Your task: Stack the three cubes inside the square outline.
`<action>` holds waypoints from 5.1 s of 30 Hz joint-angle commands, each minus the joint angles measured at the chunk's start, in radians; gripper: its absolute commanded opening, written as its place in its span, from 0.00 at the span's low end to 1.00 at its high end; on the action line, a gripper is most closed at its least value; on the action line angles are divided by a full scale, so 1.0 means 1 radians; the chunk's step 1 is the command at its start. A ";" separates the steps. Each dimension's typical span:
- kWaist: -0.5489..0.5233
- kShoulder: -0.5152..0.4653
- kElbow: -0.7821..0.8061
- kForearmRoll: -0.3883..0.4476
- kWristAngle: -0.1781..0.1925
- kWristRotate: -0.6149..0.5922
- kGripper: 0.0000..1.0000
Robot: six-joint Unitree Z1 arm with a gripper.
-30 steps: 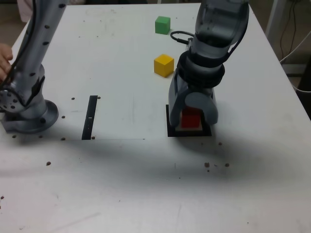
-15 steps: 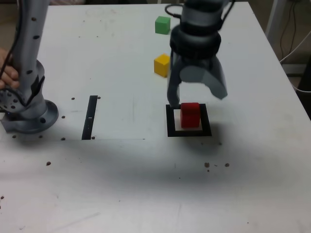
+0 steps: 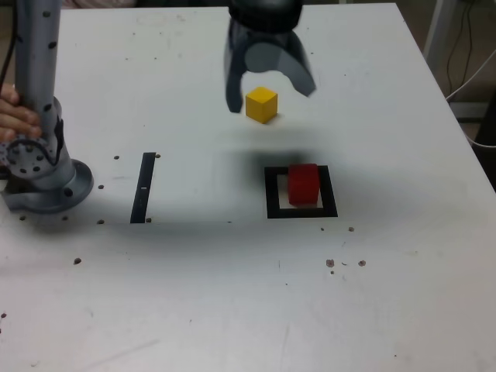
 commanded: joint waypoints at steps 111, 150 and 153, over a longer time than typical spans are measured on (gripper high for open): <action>0.167 0.095 0.004 -0.243 0.074 0.585 0.35; -0.386 0.051 -0.059 -0.100 0.022 -0.226 0.35; -0.393 0.075 -0.077 -0.100 0.030 -0.246 0.35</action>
